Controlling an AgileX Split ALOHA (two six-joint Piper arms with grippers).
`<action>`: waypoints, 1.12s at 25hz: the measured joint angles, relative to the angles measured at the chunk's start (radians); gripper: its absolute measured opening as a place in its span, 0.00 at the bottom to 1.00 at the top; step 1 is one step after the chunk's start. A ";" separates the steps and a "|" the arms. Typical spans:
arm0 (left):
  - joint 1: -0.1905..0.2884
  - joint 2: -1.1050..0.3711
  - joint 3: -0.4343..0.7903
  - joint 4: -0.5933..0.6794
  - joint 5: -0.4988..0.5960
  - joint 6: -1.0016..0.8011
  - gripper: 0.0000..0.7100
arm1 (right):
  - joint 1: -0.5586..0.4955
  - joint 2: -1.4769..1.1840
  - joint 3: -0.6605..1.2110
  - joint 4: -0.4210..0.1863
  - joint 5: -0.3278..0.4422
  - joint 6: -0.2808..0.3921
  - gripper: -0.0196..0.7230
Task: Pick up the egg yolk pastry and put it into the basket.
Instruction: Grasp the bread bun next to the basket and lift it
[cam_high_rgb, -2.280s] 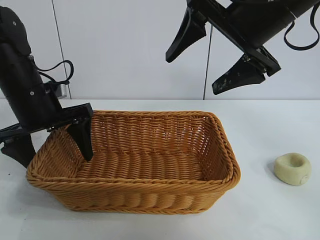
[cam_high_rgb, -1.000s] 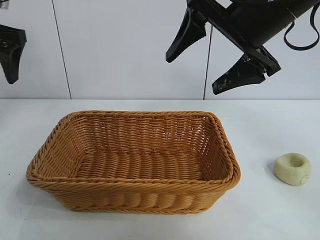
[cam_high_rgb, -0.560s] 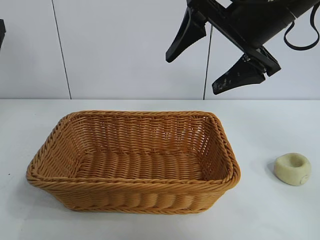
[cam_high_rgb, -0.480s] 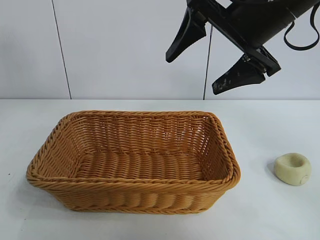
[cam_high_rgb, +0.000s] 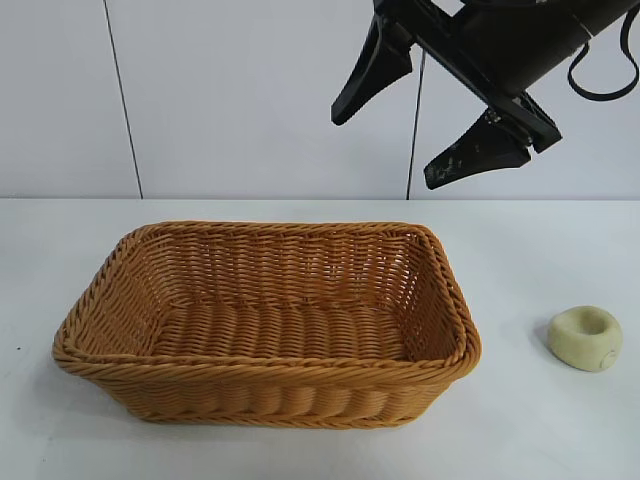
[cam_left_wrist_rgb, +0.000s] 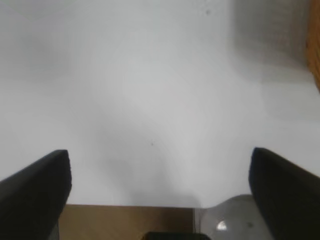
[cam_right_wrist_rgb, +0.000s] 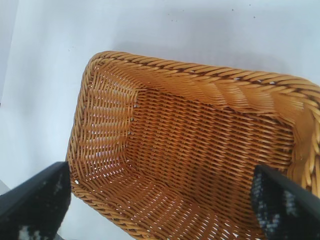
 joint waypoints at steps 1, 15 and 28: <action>0.000 -0.046 0.044 0.000 -0.009 0.000 0.98 | 0.000 0.000 0.000 0.000 0.000 0.000 0.96; 0.000 -0.591 0.410 -0.051 -0.138 -0.002 0.98 | 0.000 0.000 0.000 0.004 -0.001 0.000 0.96; 0.000 -0.948 0.413 -0.059 -0.139 -0.001 0.98 | 0.000 0.000 0.000 0.006 -0.001 0.000 0.96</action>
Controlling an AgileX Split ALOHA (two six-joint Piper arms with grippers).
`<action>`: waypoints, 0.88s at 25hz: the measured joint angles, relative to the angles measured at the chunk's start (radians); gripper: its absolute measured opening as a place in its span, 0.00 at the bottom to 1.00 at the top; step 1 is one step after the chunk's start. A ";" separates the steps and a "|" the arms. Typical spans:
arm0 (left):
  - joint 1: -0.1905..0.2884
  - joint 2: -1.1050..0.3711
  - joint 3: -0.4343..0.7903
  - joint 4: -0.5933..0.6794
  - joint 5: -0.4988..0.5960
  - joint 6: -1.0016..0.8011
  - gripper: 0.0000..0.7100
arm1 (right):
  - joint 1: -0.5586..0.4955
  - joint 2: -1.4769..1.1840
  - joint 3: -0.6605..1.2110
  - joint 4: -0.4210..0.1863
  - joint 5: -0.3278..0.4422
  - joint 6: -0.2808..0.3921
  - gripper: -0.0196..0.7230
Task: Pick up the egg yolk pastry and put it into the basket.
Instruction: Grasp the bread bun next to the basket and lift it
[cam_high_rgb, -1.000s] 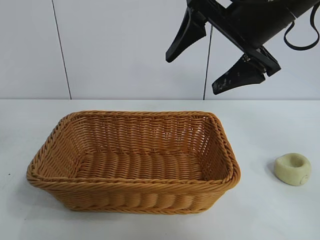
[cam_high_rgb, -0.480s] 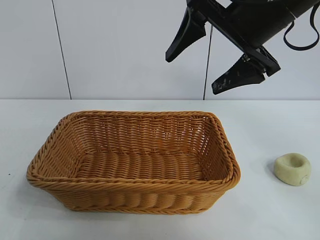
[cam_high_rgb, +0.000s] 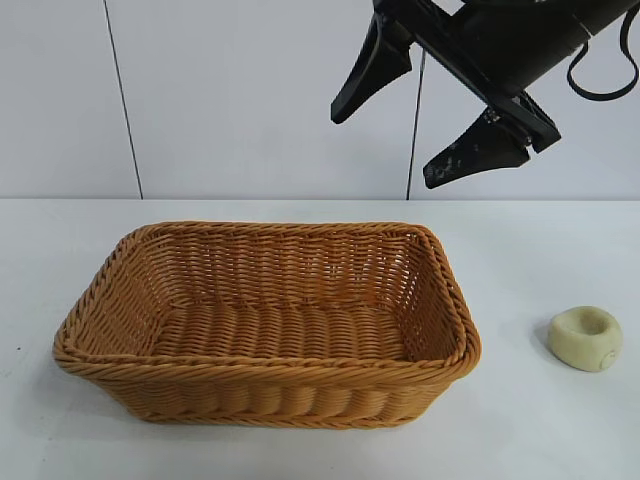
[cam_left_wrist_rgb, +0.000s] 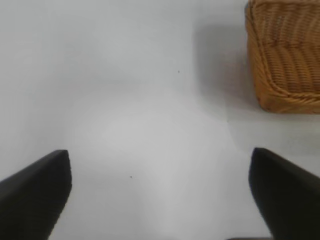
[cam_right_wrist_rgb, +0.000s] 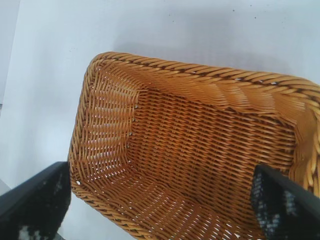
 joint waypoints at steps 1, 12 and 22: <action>0.000 -0.029 0.000 -0.001 0.000 0.001 0.98 | 0.000 0.000 0.000 0.000 0.000 0.000 0.96; 0.000 -0.115 0.000 -0.008 0.000 0.001 0.98 | 0.000 0.000 -0.120 -0.246 0.146 0.061 0.96; 0.000 -0.115 0.000 -0.008 0.000 0.001 0.98 | -0.062 0.000 -0.176 -0.782 0.318 0.375 0.96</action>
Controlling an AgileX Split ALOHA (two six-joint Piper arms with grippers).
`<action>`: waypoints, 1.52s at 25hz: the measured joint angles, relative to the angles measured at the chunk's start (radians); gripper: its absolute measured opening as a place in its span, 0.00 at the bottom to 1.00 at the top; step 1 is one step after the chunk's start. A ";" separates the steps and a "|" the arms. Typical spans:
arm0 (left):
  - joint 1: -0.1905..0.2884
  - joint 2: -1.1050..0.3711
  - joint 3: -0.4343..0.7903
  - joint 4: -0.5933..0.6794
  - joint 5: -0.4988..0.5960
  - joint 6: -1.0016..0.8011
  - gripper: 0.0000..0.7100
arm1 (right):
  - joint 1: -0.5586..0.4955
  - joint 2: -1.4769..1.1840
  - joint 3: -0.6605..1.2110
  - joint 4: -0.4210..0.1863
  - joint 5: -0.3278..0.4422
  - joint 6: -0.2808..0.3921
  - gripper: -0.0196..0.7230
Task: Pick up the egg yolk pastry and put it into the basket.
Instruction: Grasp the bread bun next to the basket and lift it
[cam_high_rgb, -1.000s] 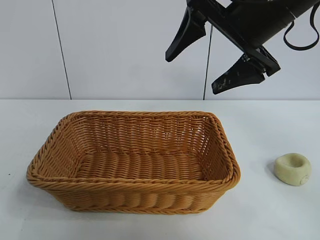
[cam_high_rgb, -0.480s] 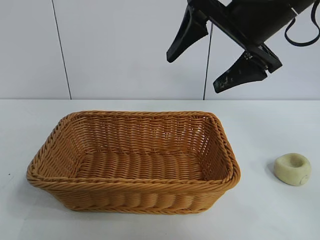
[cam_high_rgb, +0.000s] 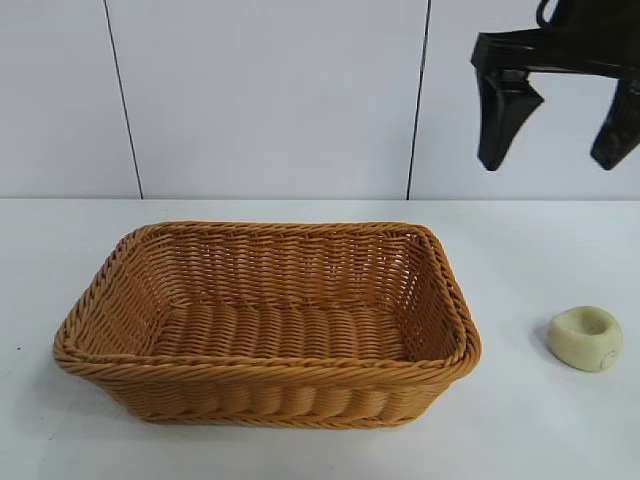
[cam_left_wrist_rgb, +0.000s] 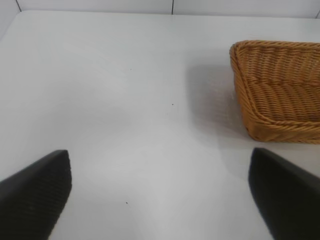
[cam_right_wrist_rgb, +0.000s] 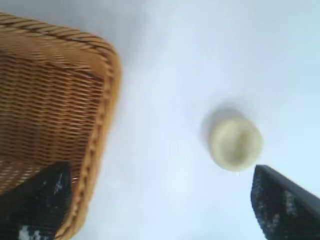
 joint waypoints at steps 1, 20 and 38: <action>0.000 0.000 0.000 0.000 0.000 0.000 0.98 | -0.020 0.000 0.000 0.007 0.000 0.000 0.96; 0.000 0.000 0.000 0.000 0.000 0.000 0.98 | -0.133 0.332 -0.003 0.025 -0.008 -0.008 0.96; 0.000 -0.001 0.000 0.000 0.000 0.001 0.98 | -0.133 0.479 -0.004 0.016 -0.083 0.015 0.82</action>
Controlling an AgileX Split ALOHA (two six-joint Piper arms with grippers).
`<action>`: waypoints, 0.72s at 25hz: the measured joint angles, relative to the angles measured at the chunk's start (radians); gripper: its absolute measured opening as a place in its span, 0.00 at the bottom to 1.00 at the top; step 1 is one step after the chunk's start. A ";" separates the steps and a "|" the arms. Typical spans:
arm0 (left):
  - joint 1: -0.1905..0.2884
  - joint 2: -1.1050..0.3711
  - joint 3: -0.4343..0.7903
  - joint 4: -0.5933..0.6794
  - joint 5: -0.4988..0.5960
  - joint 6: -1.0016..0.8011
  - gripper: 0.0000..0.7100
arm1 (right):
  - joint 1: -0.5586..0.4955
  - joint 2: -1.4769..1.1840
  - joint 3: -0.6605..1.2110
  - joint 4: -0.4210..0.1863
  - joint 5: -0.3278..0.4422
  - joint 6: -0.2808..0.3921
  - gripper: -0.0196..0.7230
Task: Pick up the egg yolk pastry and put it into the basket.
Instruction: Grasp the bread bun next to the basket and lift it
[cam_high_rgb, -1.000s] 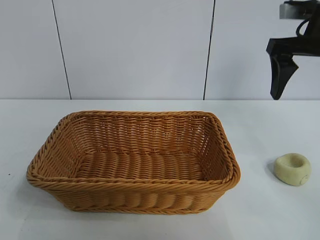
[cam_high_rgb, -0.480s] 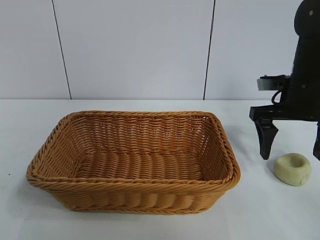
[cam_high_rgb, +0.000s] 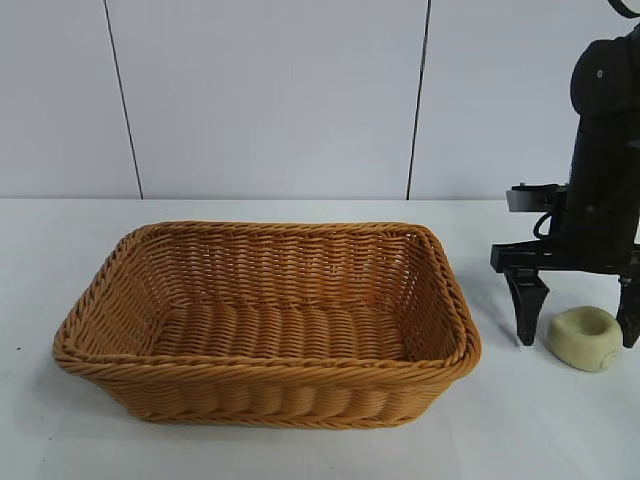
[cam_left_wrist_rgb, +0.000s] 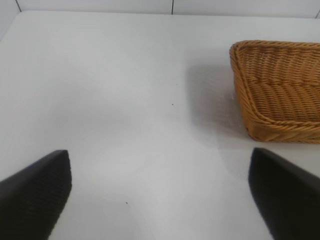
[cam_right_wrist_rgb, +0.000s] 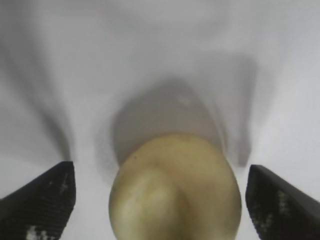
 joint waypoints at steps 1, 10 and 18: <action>0.000 0.000 0.000 0.000 0.000 0.000 0.98 | 0.000 0.000 0.000 -0.001 0.000 0.001 0.78; 0.000 -0.002 0.000 0.000 0.000 0.000 0.98 | 0.000 -0.001 -0.002 -0.009 0.026 -0.009 0.31; 0.000 -0.002 0.000 0.000 0.000 0.000 0.98 | 0.000 -0.130 -0.004 -0.009 0.060 -0.045 0.28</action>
